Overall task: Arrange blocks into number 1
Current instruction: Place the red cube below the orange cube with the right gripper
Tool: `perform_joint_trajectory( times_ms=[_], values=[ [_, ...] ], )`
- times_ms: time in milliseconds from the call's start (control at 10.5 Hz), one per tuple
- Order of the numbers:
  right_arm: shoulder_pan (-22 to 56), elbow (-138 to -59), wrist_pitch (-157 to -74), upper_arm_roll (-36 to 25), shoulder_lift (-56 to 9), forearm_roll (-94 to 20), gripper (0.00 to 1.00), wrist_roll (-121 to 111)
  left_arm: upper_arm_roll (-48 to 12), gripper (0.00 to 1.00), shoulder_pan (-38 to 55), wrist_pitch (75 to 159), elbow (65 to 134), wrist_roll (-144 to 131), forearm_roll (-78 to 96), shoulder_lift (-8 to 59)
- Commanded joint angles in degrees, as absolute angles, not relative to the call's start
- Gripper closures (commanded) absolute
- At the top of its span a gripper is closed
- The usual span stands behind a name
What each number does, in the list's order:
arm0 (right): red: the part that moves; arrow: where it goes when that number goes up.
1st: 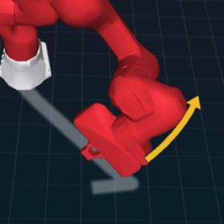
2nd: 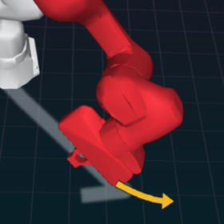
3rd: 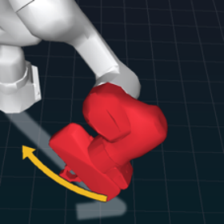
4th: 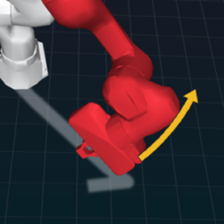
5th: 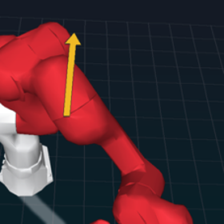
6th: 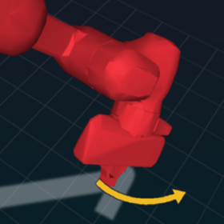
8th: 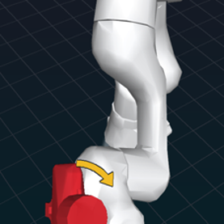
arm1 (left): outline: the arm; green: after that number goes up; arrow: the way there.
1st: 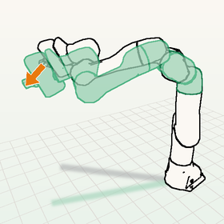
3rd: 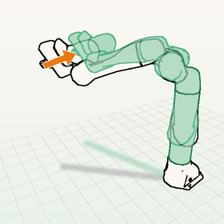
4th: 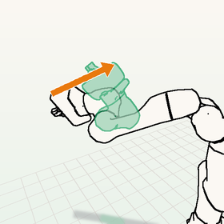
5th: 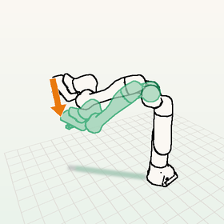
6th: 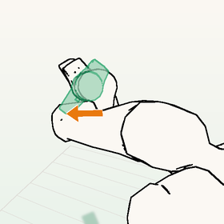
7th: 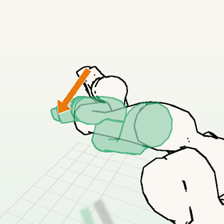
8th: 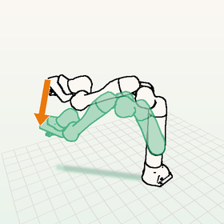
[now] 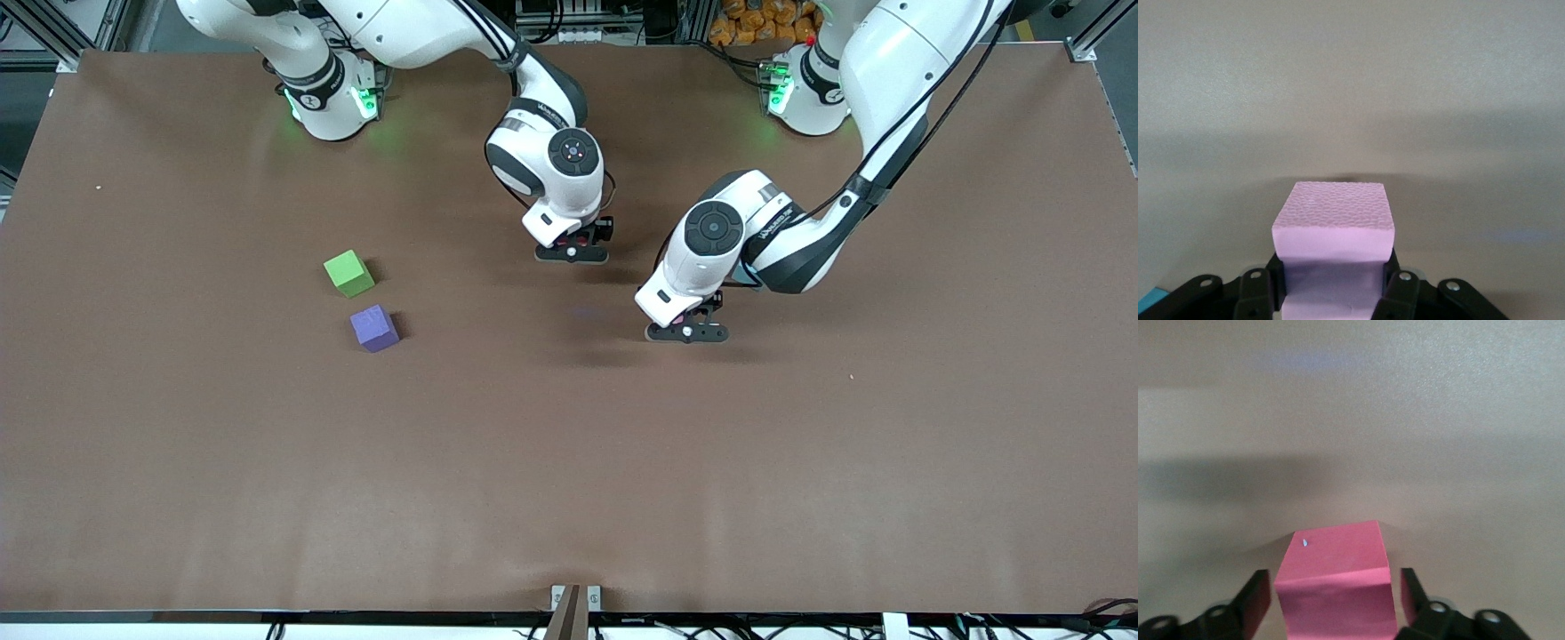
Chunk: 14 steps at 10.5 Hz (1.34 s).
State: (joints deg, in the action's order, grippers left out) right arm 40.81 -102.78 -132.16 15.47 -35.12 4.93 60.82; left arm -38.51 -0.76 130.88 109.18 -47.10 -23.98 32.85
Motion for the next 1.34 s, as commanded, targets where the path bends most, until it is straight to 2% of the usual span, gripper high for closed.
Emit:
perform_joint_trajectory(
  times_ms=[0, 287, 573, 764, 955, 1242],
  values=[
    [40.35, -103.01, -129.39, 15.38, -32.18, 5.10, 0.00, 61.53, -38.41, 1.00, 0.78, 130.69, 108.63, -49.03, -22.76, 32.96],
    [37.10, -100.64, -120.27, 15.82, -27.27, 5.01, 0.00, 57.24, -38.32, 1.00, 4.47, 130.69, 106.53, -54.30, -22.76, 35.32],
    [34.81, -99.06, -109.64, 15.82, -19.10, 4.92, 0.00, 50.56, -38.15, 1.00, 9.74, 130.69, 102.58, -60.54, -22.76, 38.92],
    [31.14, -92.50, -97.80, 15.56, -15.48, 1.34, 0.00, 43.28, -37.88, 1.00, 13.95, 130.69, 100.21, -64.41, -22.94, 41.03],
    [26.74, -82.58, -86.80, 15.30, -15.21, 1.32, 0.00, 39.29, -37.36, 1.00, 16.42, 130.69, 99.41, -66.35, -22.94, 42.45],
    [16.65, -76.57, -83.58, 14.94, -15.12, 1.41, 0.00, 30.38, -35.86, 1.00, 19.42, 130.69, 99.23, -67.94, -22.85, 42.54]
  ],
)
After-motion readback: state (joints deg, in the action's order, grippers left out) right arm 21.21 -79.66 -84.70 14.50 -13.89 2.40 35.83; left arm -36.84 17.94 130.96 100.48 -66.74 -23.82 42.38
